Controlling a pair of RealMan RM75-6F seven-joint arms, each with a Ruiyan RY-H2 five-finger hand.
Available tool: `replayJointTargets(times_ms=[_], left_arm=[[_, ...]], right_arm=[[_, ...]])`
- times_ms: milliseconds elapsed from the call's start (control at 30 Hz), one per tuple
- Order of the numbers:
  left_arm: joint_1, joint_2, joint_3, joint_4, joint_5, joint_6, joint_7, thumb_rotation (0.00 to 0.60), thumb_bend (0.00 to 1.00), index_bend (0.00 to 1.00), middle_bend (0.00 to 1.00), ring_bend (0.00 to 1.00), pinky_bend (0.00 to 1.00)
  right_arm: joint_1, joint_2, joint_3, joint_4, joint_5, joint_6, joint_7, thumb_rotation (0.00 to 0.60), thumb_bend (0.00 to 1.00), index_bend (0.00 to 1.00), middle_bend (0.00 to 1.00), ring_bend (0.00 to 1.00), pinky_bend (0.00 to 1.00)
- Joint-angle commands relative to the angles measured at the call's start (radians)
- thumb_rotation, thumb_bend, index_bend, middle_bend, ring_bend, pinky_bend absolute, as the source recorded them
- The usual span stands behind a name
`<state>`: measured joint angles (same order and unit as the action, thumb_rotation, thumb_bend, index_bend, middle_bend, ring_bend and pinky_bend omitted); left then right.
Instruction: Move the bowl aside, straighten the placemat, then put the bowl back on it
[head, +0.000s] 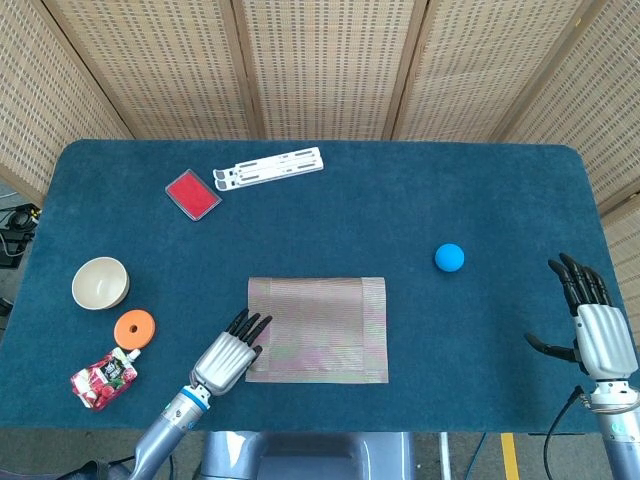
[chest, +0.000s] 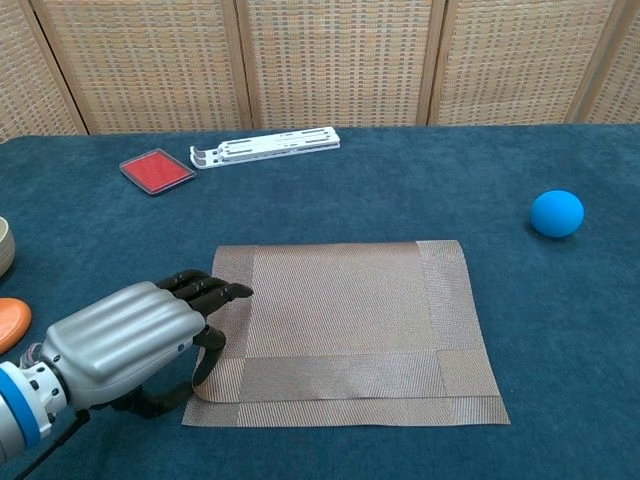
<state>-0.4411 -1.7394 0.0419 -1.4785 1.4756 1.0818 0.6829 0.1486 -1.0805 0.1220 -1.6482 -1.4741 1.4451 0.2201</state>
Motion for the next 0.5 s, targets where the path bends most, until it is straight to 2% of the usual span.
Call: replayJointTargets(times_ms=[33,400,500], left_arm=[[-0.002,0.003,-0.002,-0.004,-0.002,0.000,-0.003,0.600,0.46,0.62,0.00,0.00,0.00],[-0.014,0.042,-0.022,-0.059,-0.003,0.015,-0.020,0.600,0.50,0.64,0.00,0.00,0.00],[-0.026,0.070,-0.059,-0.096,-0.024,0.018,-0.039,0.600,0.50,0.65,0.00,0.00,0.00]], right_arm=[[0.000,0.001,0.000,0.000,0.000,0.000,0.002,0.600,0.03,0.04,0.00,0.00,0.00],[-0.003,0.007,0.001,-0.002,-0.005,0.007,0.014,0.600,0.03,0.04,0.00,0.00,0.00],[-0.004,0.012,0.005,-0.002,0.002,0.008,0.023,0.600,0.03,0.04,0.00,0.00,0.00]])
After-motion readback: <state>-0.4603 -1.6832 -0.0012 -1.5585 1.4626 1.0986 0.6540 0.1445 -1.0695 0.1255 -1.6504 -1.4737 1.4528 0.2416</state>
